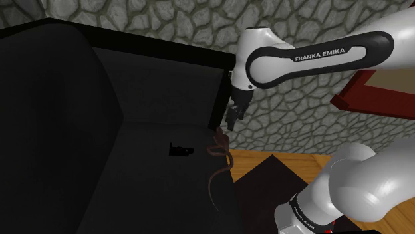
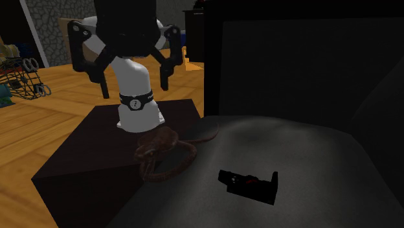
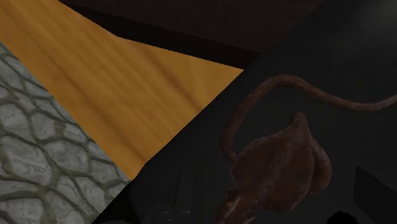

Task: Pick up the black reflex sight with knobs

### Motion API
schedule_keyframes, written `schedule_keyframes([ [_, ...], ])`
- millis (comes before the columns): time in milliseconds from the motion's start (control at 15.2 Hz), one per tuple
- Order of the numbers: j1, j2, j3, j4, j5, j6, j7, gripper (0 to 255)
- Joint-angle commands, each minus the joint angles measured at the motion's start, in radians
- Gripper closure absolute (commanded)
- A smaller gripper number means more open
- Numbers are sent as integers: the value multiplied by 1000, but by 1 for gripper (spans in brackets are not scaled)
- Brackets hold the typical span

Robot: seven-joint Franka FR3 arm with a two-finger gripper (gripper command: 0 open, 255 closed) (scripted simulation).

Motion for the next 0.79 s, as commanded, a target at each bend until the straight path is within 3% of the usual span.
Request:
schedule_keyframes([
  [0,22,56,15,4,6,67,-18,0],
  [726,123,391,105,104,-6,367,-91,0],
])
